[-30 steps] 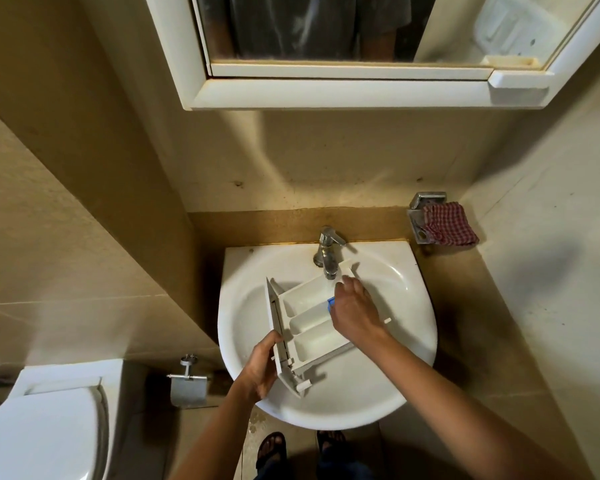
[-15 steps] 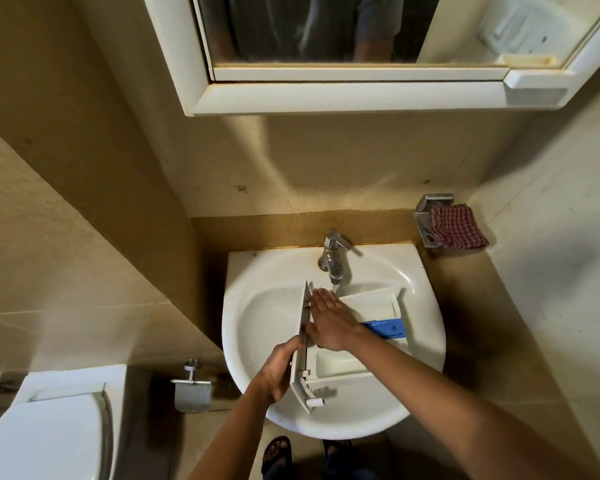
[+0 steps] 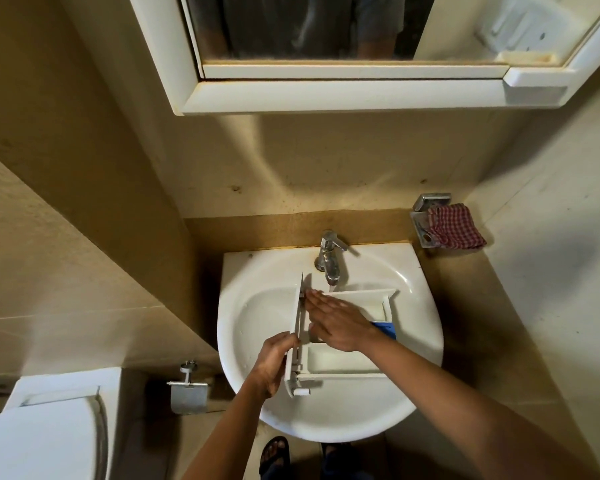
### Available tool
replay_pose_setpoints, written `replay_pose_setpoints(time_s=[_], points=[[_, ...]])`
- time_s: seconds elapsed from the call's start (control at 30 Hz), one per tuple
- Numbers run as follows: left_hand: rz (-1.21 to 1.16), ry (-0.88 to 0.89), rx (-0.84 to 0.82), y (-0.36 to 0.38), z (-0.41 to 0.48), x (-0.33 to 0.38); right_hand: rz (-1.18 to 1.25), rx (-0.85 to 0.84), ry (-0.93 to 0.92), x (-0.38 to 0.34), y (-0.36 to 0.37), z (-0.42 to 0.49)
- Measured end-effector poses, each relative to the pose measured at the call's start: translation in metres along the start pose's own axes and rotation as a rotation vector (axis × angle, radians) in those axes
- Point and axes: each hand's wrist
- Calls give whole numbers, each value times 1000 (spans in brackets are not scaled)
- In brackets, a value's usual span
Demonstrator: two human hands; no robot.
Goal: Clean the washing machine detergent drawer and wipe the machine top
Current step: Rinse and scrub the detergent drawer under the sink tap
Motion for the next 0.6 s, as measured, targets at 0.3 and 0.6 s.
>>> replay_pose_setpoints(time_s=[0.3,0.6], points=[[-42,56,33,18,-3,-10,70,145,534,-4,13,-11],[-100,68,105,17,-7,-12,90,46,51,-5,4,-2]])
Point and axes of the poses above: each hand's wrist, its own z-axis towards the middle knuckle, its own y-axis out of the palm, x = y × z, and after that the axes turned 5 degrees about -z, right-handed
